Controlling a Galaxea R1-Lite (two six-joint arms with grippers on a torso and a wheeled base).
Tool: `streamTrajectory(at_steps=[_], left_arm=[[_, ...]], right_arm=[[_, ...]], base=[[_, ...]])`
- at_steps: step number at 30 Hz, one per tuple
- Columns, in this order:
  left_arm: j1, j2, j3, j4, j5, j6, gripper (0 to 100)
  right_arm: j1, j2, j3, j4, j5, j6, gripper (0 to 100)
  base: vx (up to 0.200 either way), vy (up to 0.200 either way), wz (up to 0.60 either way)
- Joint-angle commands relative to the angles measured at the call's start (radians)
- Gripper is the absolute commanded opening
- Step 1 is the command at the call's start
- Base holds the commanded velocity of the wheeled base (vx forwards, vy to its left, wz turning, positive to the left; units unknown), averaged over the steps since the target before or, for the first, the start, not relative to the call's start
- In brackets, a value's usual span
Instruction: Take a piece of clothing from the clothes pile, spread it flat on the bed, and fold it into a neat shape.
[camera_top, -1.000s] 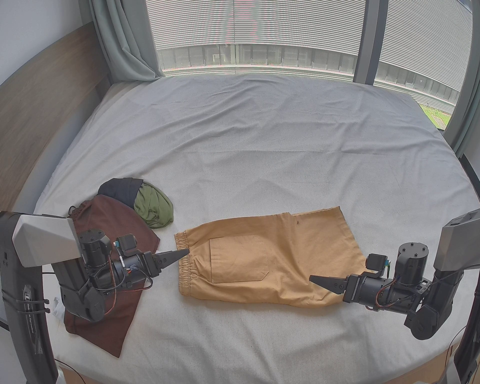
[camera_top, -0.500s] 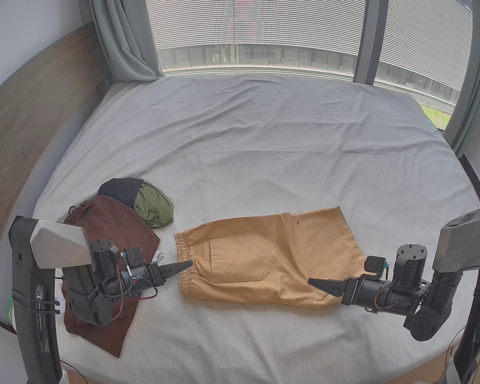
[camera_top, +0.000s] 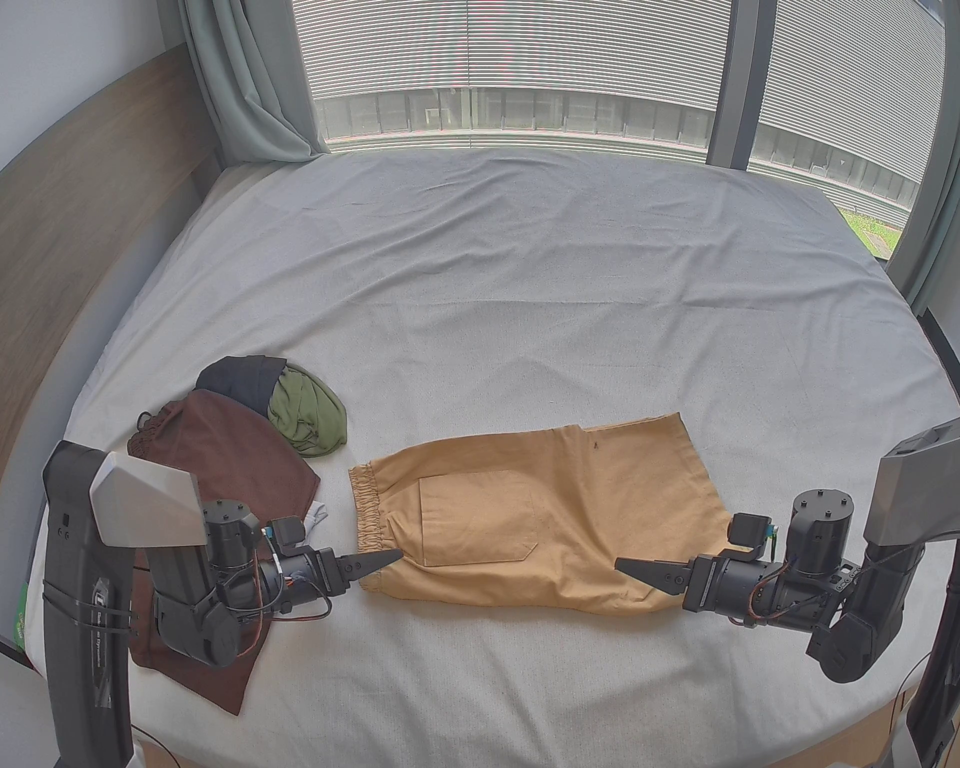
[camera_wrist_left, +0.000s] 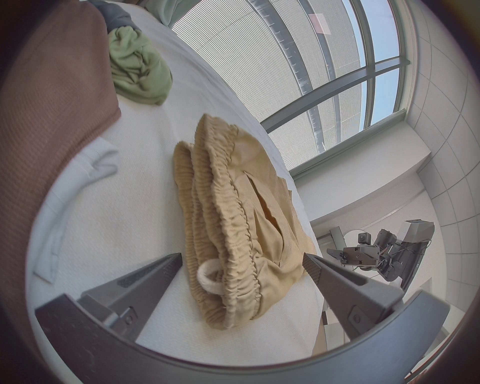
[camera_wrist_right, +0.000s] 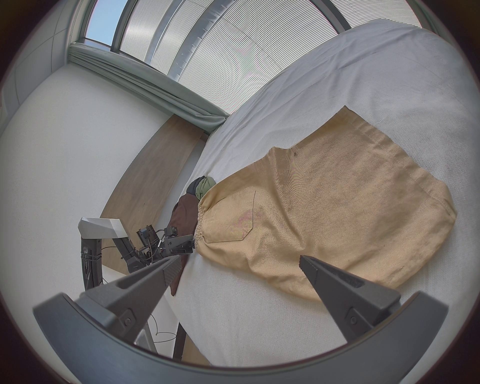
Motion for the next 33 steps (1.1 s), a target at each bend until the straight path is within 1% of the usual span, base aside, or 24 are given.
streamTrajectory(at_steps=[1,3,8,11,12,14,17,20,33], left_arm=[[-0.017,0.021,0.003,0.001,0.000,-0.013,100],[-0.021,0.021,0.001,0.001,0.000,-0.020,100],[-0.041,0.010,-0.002,-0.001,-0.002,-0.103,100],[-0.041,-0.012,-0.014,-0.001,-0.005,-0.181,100],[-0.041,-0.016,-0.016,-0.001,-0.005,-0.191,100],[-0.038,-0.048,-0.019,-0.002,-0.006,-0.273,100],[-0.034,-0.076,-0.022,-0.002,-0.008,-0.338,100],[-0.032,-0.078,-0.031,-0.002,-0.002,-0.350,100],[-0.044,-0.078,-0.040,-0.002,-0.002,-0.342,100]], right_arm=[[0.001,0.002,0.002,-0.001,0.001,0.000,100],[0.001,0.002,0.002,-0.001,0.001,0.000,100],[0.001,0.008,0.000,-0.001,0.001,0.000,100],[0.000,0.009,-0.003,-0.001,-0.001,0.000,100],[0.000,0.009,-0.003,-0.001,-0.001,0.000,100],[0.000,0.009,-0.005,-0.001,-0.001,0.000,100],[0.000,0.017,-0.006,-0.001,-0.001,0.000,100],[0.000,0.022,-0.006,-0.001,-0.001,0.000,100],[0.001,0.031,-0.008,-0.002,-0.001,0.000,100]], base=[[0.000,0.000,0.00],[0.000,0.000,0.00],[0.000,0.000,0.00],[0.000,0.000,0.00],[0.000,0.000,0.00],[0.000,0.000,0.00],[0.000,0.000,0.00],[0.000,0.000,0.00],[0.000,0.000,0.00]])
